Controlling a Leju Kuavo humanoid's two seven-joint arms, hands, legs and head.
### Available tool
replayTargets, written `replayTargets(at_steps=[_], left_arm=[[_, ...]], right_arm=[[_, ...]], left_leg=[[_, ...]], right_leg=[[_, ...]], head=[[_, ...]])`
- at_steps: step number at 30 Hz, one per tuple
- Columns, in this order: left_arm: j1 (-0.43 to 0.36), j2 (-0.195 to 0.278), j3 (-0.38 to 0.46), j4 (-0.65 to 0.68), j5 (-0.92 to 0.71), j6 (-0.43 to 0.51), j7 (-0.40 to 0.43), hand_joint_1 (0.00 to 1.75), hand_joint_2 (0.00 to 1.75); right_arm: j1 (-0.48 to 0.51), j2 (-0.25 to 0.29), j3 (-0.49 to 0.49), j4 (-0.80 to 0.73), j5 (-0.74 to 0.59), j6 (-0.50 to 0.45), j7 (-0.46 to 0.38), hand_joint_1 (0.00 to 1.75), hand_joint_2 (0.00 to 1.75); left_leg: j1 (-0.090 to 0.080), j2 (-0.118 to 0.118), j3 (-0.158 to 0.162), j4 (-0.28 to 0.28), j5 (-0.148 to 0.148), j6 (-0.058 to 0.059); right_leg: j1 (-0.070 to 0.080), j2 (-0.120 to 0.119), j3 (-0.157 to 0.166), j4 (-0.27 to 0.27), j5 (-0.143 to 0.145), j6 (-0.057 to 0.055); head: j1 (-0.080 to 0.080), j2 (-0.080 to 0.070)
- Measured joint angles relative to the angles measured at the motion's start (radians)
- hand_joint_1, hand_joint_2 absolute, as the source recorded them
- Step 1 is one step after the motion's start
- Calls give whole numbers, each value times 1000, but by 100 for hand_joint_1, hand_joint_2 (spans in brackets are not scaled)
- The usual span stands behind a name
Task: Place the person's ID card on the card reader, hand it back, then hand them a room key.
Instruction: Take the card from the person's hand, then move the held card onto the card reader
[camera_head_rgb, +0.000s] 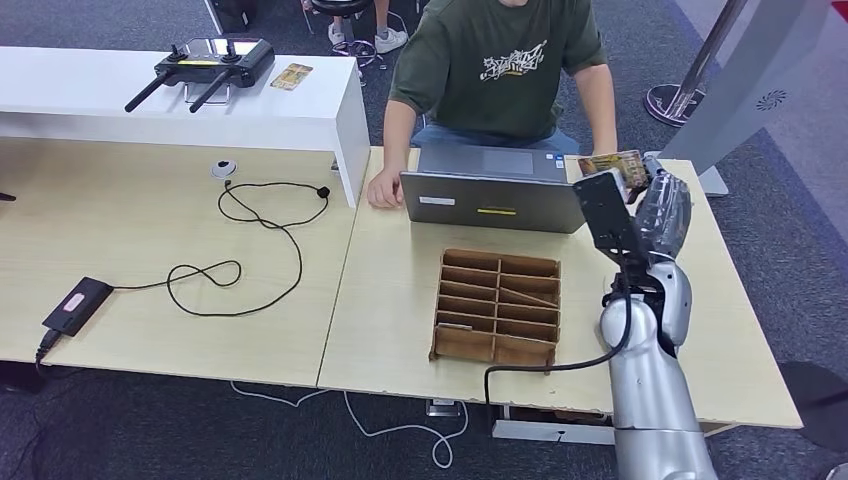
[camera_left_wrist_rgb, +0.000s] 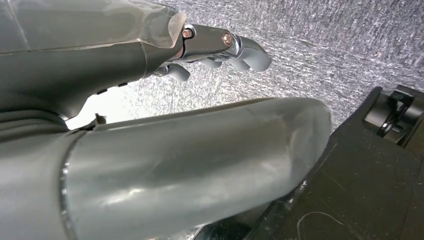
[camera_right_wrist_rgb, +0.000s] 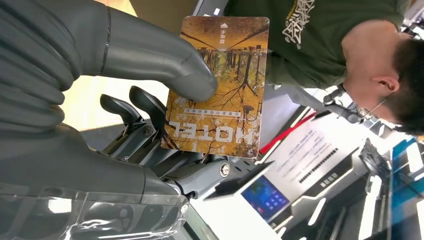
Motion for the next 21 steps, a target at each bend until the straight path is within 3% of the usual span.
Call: replayTargets(at_steps=[21], left_arm=[[0,0,-11,0,0,7,5,0,0]], right_arm=[[52,-4,-59,-37,-107,9,17,175,175]], left_leg=[[0,0,0,0,0,0]], right_leg=[[0,0,0,0,0,0]], head=[[0,0]])
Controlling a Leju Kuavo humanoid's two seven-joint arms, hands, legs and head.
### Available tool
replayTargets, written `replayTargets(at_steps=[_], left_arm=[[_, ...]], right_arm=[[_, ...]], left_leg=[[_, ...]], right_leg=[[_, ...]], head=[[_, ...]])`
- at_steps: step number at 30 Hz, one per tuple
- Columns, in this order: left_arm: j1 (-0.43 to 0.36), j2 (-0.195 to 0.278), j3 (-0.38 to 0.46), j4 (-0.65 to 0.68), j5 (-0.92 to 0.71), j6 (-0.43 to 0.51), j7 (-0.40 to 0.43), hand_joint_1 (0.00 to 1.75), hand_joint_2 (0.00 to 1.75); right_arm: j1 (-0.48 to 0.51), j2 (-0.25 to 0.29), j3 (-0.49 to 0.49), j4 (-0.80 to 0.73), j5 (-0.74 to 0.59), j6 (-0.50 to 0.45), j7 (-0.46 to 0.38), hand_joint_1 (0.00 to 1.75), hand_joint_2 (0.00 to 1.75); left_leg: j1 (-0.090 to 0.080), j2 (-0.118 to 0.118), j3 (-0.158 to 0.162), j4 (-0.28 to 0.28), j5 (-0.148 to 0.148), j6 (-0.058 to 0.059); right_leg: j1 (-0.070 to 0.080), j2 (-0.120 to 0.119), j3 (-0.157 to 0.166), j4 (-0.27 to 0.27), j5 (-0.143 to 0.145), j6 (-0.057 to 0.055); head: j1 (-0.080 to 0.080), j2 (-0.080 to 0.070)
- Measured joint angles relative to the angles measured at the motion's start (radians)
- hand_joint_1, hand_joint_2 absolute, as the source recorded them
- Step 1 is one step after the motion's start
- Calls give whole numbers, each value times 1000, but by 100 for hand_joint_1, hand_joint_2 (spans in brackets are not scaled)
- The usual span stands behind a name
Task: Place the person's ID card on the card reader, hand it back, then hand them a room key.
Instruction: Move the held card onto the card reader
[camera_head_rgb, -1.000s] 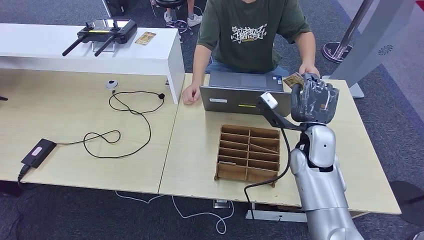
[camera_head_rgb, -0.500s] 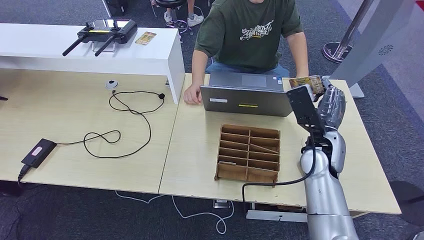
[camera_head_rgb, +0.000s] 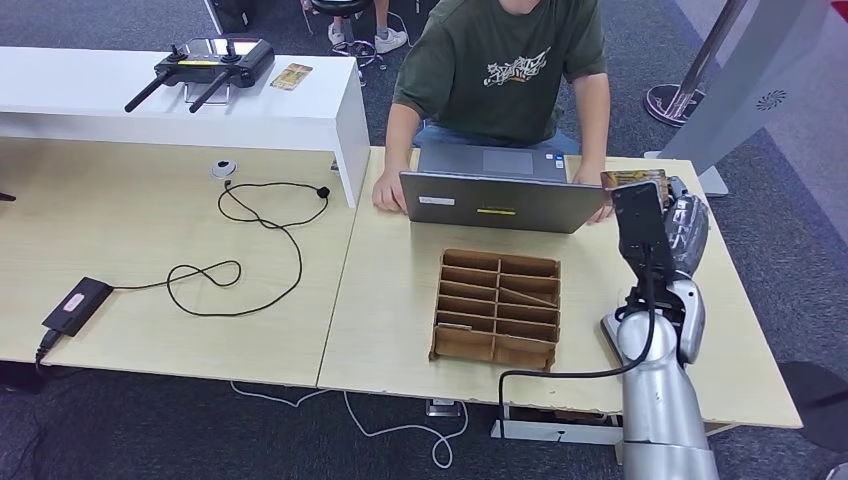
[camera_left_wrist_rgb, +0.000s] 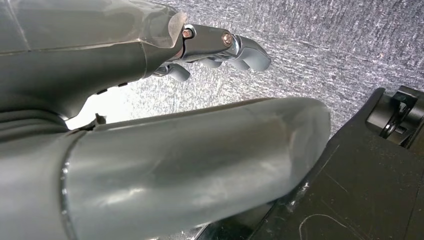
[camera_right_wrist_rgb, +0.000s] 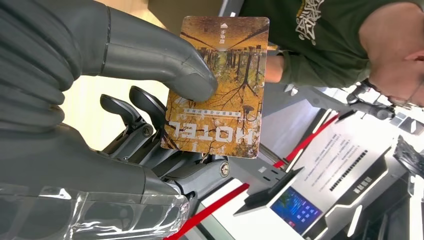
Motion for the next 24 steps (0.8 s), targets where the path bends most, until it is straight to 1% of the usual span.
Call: replayTargets(at_steps=[9,24], left_arm=[[4,1,-7,0,0,10,0,0,0],[9,0,-10,0,-10,14,7,0,0]], right_arm=[[32,-23,-48,14,-20,2,17,175,175],[81,-62,-143,104,14,-8,37,175,175]], left_leg=[[0,0,0,0,0,0],[0,0,0,0,0,0]], right_leg=[[0,0,0,0,0,0],[0,0,0,0,0,0]], head=[[0,0],[0,0]])
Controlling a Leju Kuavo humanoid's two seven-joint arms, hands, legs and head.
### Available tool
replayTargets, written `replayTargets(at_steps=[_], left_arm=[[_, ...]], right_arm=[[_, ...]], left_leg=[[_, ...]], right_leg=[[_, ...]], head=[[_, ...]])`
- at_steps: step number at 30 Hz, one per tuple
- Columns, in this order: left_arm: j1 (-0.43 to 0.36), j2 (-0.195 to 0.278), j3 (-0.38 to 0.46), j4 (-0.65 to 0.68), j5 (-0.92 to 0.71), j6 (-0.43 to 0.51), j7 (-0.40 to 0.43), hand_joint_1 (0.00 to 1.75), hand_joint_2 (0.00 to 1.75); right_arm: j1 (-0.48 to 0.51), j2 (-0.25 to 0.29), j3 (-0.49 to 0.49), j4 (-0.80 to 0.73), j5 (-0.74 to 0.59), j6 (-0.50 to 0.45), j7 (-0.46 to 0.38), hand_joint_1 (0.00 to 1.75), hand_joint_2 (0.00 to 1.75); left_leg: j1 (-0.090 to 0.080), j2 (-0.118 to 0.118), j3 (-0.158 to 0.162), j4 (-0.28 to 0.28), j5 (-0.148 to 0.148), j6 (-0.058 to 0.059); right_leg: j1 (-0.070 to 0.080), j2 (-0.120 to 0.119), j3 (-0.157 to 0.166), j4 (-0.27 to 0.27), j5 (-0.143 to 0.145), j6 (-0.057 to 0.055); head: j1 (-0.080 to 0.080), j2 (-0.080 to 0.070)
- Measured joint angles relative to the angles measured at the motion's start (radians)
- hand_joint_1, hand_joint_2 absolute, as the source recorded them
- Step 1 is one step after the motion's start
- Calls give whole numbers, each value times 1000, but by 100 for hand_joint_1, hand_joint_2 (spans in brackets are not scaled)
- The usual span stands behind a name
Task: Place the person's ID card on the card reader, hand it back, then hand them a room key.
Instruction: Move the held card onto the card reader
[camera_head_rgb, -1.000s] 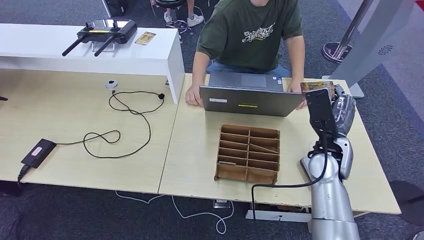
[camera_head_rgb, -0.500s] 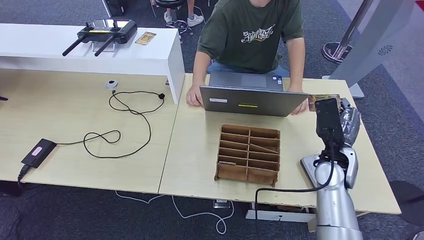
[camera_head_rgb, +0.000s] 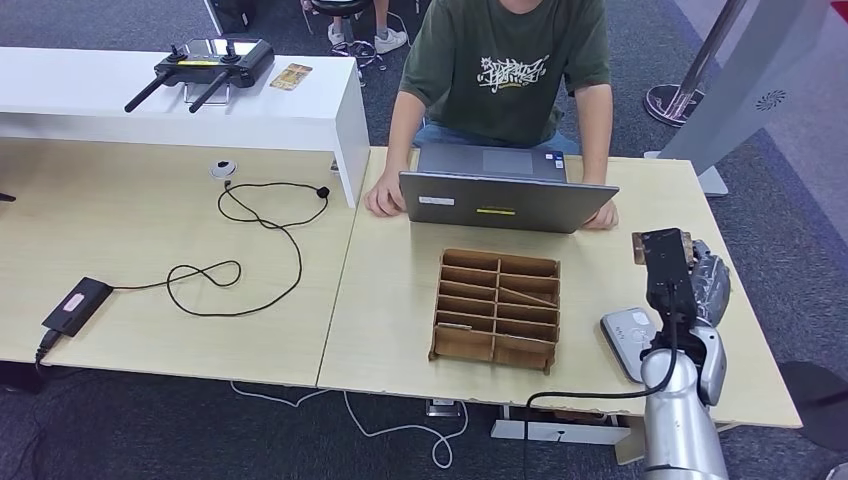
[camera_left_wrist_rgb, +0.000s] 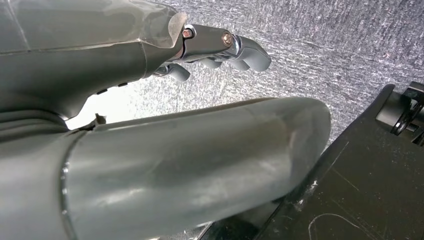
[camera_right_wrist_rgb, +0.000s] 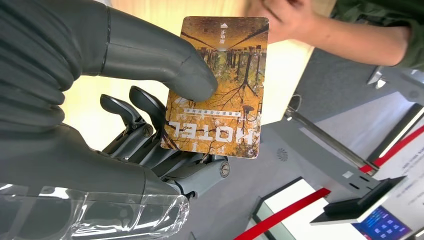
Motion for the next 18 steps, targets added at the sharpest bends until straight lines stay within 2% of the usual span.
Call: replayTargets(at_steps=[18], left_arm=[[0,-8,-22,0,-14,3,3,0,0]], right_arm=[[52,-26,-101,18,10,-5,1,175,175]], left_leg=[[0,0,0,0,0,0]], right_leg=[[0,0,0,0,0,0]], head=[[0,0]])
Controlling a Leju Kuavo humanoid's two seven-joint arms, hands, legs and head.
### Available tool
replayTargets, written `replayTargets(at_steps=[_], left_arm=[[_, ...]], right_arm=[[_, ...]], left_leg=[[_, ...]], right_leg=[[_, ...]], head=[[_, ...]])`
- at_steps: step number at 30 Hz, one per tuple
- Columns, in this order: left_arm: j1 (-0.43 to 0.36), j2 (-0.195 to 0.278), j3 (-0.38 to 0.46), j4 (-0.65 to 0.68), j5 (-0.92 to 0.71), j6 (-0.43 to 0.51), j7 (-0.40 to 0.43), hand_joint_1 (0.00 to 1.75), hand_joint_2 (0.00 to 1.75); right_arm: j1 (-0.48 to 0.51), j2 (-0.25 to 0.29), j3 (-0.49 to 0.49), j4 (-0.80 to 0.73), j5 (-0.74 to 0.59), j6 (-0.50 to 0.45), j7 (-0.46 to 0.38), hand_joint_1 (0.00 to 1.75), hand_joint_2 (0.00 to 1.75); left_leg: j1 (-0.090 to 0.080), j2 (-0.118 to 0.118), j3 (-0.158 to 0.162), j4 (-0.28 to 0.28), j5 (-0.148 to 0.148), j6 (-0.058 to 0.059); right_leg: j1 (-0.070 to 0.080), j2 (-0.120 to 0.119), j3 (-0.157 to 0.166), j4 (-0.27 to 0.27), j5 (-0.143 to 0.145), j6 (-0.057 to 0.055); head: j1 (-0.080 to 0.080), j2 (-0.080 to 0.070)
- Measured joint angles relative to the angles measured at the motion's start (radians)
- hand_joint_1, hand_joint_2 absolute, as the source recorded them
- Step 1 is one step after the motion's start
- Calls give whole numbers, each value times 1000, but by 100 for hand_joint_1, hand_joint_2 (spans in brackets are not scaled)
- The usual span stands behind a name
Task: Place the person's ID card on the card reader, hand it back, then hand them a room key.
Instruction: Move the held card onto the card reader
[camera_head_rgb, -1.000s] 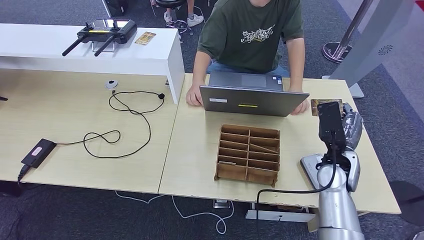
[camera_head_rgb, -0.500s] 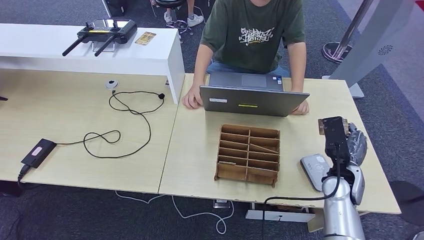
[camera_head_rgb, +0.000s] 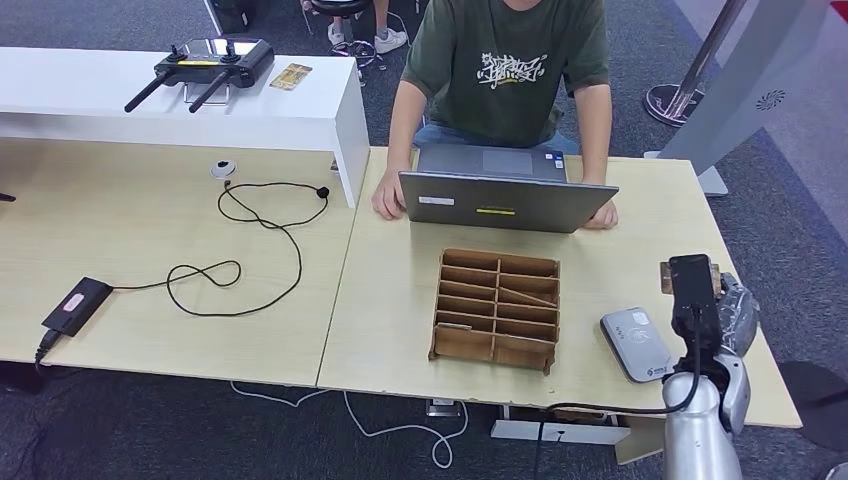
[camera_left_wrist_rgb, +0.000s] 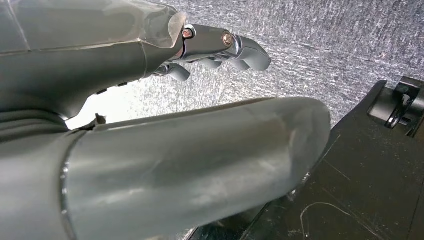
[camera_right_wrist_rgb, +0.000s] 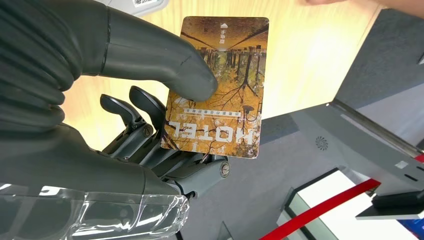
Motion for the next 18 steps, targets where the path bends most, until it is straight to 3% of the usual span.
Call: replayTargets(at_steps=[18], left_arm=[[0,-1,-2,0,9,7,0,0,0]], right_arm=[[77,-3,-35,-5,40,5,-1,175,175]], left_leg=[[0,0,0,0,0,0]], right_leg=[[0,0,0,0,0,0]], head=[[0,0]])
